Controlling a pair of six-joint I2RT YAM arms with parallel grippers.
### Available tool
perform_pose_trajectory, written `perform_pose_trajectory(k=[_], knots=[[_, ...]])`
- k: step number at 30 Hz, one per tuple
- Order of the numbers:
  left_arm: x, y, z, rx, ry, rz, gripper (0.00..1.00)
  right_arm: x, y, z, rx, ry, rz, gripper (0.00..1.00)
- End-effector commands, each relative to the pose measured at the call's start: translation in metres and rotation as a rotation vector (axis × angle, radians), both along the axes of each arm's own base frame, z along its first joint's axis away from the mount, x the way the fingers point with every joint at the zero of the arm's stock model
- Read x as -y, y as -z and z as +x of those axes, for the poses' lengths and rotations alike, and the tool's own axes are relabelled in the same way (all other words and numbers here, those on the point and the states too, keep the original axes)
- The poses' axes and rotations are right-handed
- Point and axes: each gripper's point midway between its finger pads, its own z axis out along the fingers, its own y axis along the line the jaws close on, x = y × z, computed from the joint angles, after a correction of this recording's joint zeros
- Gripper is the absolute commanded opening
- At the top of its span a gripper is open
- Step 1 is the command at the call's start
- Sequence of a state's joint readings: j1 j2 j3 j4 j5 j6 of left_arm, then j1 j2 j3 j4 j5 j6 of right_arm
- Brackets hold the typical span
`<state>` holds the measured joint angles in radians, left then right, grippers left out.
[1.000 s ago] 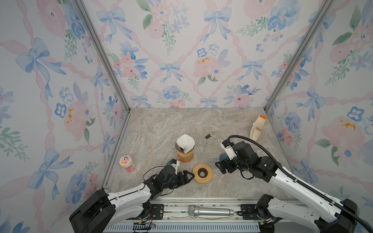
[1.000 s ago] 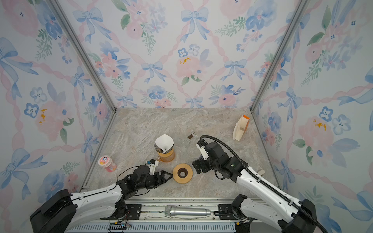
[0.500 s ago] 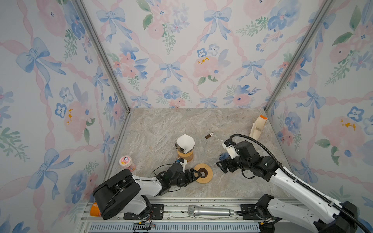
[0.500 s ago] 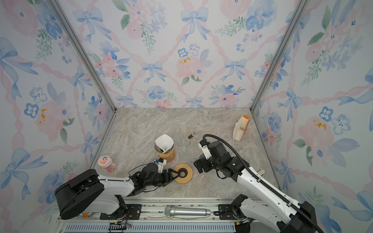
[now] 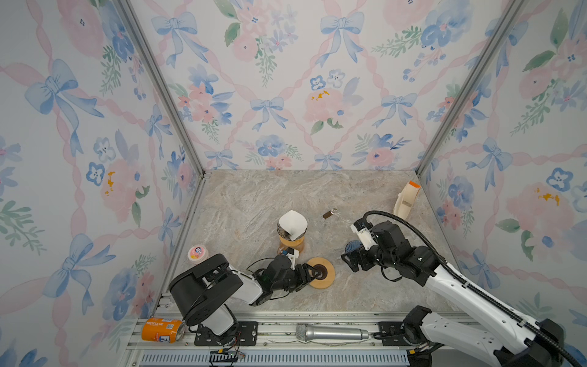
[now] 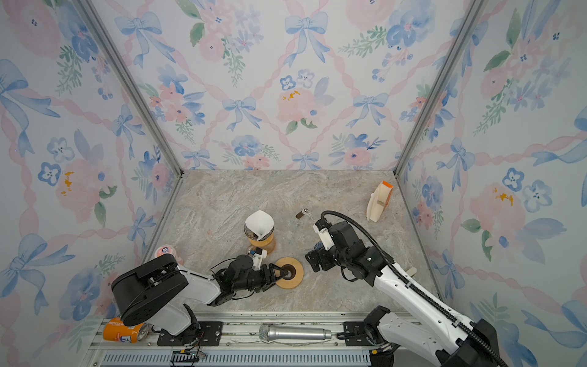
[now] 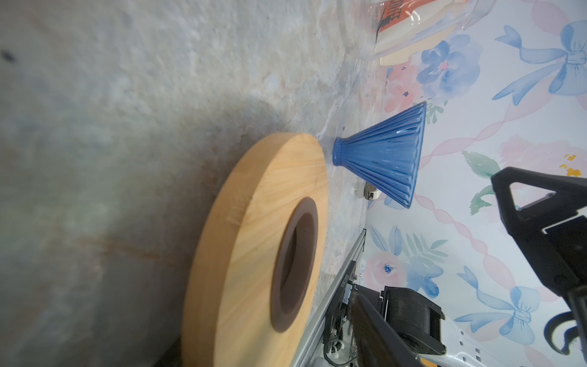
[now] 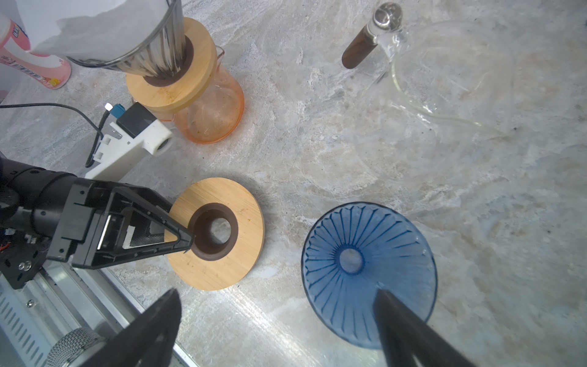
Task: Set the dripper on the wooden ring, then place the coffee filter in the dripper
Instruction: 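Pinch the bamboo ring's edge with the left gripper and tilt it upright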
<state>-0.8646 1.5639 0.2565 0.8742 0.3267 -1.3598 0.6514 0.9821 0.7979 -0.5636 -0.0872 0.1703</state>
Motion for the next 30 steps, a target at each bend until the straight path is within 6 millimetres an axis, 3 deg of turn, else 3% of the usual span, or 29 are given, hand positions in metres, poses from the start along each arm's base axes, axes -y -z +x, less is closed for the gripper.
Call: perform_pose_trajectory(k=[1, 14, 30], knots=[[-0.002, 0.012, -0.006, -0.038, 0.014, 0.039, 0.59, 0.001, -0.001, 0.001, 0.009, -0.009, 0.004, 0.96], [-0.01, 0.0, -0.007, -0.001, -0.014, 0.015, 0.38, 0.0, -0.002, 0.001, 0.011, -0.016, 0.008, 0.97], [-0.012, -0.006, -0.014, 0.007, -0.012, -0.002, 0.21, -0.001, -0.004, 0.0, 0.007, -0.018, 0.016, 0.97]])
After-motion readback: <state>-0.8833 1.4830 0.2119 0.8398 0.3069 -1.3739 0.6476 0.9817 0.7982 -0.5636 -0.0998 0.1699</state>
